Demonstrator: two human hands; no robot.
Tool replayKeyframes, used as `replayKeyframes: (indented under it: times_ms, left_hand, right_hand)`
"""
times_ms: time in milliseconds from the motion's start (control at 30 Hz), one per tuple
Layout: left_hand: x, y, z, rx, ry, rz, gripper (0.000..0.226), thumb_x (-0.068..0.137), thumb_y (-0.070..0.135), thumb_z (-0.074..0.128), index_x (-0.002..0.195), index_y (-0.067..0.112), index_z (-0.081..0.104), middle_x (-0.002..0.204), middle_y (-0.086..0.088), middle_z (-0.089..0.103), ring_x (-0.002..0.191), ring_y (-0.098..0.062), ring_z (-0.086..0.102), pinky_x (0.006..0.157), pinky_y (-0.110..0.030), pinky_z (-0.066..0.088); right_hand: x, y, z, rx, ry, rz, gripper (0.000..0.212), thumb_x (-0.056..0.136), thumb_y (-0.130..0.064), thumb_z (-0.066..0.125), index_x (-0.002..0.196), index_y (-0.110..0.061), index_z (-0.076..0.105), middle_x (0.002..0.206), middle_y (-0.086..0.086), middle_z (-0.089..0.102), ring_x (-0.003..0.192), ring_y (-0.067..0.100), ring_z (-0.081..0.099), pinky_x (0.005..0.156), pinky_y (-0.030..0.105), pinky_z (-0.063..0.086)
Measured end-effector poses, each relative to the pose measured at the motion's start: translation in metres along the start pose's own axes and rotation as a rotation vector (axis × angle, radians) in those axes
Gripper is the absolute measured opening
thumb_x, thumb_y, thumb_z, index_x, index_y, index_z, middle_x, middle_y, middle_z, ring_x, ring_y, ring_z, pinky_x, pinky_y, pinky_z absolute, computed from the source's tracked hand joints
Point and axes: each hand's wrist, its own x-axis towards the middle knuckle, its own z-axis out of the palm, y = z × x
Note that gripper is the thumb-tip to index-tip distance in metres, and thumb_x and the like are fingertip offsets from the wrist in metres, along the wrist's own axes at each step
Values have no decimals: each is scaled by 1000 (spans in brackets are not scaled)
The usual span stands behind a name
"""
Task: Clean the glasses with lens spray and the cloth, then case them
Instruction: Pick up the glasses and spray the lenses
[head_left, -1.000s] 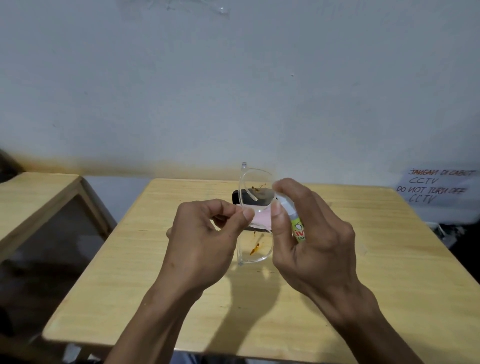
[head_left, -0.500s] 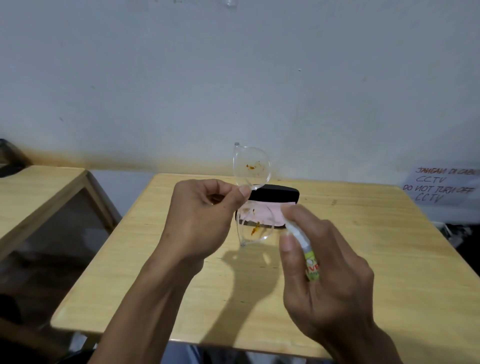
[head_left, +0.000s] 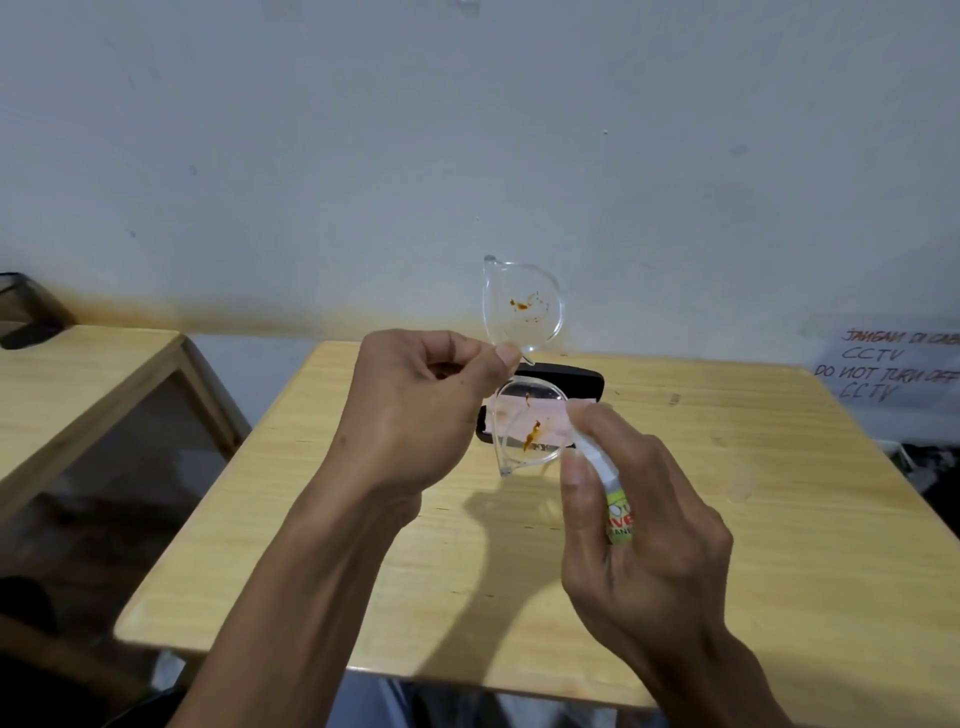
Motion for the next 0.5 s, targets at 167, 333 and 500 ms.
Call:
replayKeyframes:
  times_ms: [167, 333, 500]
  left_hand:
    - [2, -9, -5, 7, -10, 30, 20, 81, 22, 77, 70, 7, 72, 71, -3, 68, 71, -14, 56, 75, -27, 49]
    - [1, -15, -7, 35, -30, 74, 17, 82, 20, 76, 67, 14, 72, 71, 2, 68, 75, -13, 54, 74, -23, 48]
    - [-1, -19, -5, 31, -29, 80, 17, 82, 18, 76, 66, 17, 72, 67, 5, 67, 73, -13, 53, 73, -23, 46]
  right_hand:
    - [13, 6, -14, 645, -116, 686, 16, 96, -34, 60, 112, -37, 61, 69, -2, 55, 43, 12, 38, 43, 22, 33]
    - [29, 37, -20, 1063, -426, 1047, 30, 86, -33, 56, 115, -27, 61, 70, 8, 50, 33, 11, 26, 39, 18, 15]
    - [30, 43, -12, 1194, -549, 1100, 26, 93, -27, 52, 118, -22, 59, 69, 9, 48, 30, 9, 26, 37, 12, 18]
